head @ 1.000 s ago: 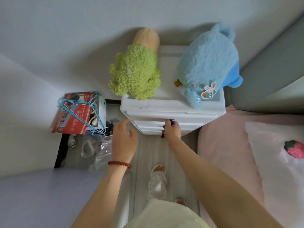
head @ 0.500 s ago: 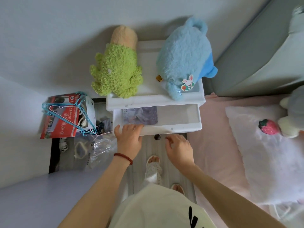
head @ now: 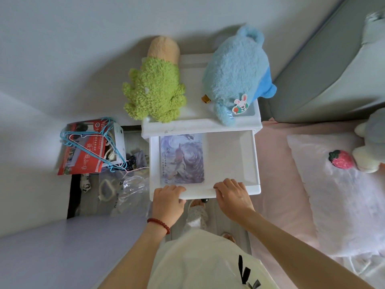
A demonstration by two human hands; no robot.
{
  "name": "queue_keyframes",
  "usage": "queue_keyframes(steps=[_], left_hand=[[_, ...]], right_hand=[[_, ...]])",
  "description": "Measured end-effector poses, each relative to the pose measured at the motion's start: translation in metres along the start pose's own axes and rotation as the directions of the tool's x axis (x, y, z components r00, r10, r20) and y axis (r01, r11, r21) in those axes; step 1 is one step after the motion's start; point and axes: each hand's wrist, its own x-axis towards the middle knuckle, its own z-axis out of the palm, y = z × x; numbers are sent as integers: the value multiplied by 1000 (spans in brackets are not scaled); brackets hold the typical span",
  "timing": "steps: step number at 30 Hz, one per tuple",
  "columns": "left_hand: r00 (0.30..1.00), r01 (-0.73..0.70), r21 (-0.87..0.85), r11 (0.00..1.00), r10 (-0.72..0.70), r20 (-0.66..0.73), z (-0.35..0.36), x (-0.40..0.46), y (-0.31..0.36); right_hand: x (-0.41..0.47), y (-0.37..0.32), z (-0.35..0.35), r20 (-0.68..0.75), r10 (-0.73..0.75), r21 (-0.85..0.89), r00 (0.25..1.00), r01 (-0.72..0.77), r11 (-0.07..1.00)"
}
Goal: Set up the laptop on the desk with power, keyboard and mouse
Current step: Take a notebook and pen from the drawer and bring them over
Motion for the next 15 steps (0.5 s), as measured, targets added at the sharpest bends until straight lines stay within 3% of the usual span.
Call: queue_keyframes(steps=[5,9,12,15], left_hand=[[996,39,-142,989,-27,85,-7,9,2],[969,179,-456,872,-236,-70,-12,37,10],[892,386,-506,771,-452,-7,-7,73,18],[800,575,-382,723,-595,79,5,94,26]], right_hand=[[24,-5,-2,133,87,31,987,-91,995],[38,-6,3,142,112,49,983,-120,992],[38,1,11,104,154,64,983,-161,985],[41,10,10,56,202,124,978,-207,970]])
